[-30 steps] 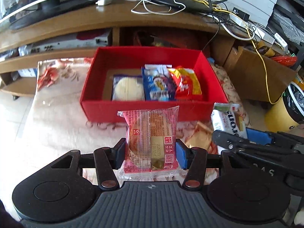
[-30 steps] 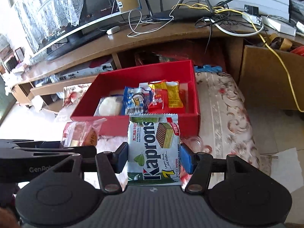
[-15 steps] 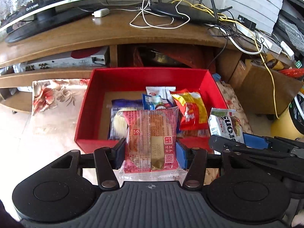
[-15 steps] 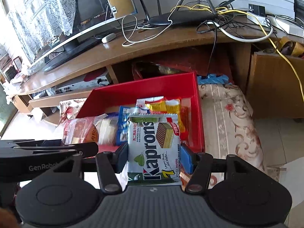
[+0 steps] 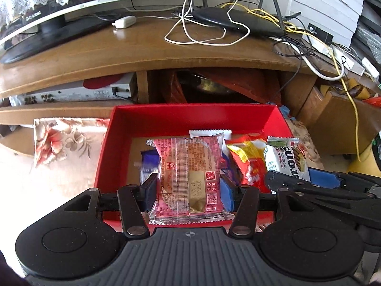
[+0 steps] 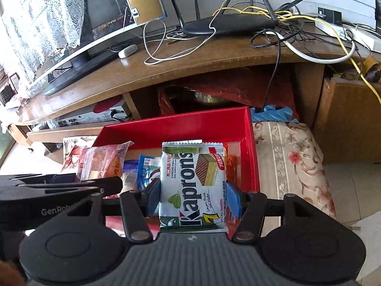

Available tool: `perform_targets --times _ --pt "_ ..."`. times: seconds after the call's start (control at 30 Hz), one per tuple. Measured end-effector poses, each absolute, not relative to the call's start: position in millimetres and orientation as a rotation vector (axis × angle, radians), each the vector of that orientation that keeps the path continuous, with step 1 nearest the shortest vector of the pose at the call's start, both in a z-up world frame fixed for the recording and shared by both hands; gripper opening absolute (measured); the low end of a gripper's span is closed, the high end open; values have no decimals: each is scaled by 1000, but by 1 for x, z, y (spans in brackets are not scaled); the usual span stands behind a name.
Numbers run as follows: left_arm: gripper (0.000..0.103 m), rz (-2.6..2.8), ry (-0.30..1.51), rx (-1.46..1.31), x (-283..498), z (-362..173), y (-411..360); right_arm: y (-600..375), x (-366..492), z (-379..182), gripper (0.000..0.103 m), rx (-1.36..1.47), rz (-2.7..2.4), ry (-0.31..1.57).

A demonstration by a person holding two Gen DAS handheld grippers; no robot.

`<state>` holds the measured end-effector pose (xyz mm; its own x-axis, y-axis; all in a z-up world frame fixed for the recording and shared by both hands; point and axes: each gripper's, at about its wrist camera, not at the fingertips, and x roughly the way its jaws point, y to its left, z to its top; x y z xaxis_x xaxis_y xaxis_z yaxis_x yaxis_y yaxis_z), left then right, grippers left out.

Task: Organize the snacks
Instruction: 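Lower the pink cake with the left tool while the right tool lowers the Kaprons wafer into the box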

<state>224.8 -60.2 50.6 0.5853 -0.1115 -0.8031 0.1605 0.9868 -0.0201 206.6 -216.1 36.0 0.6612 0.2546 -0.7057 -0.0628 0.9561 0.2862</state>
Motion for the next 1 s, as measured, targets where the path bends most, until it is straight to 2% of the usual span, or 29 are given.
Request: perform_targets --times 0.6,1.0 --pt "59 -119 971 46 262 14 -51 -203 247 2 54 195 178 873" --pt "62 -98 960 56 269 10 -50 -202 255 -4 57 184 167 866"
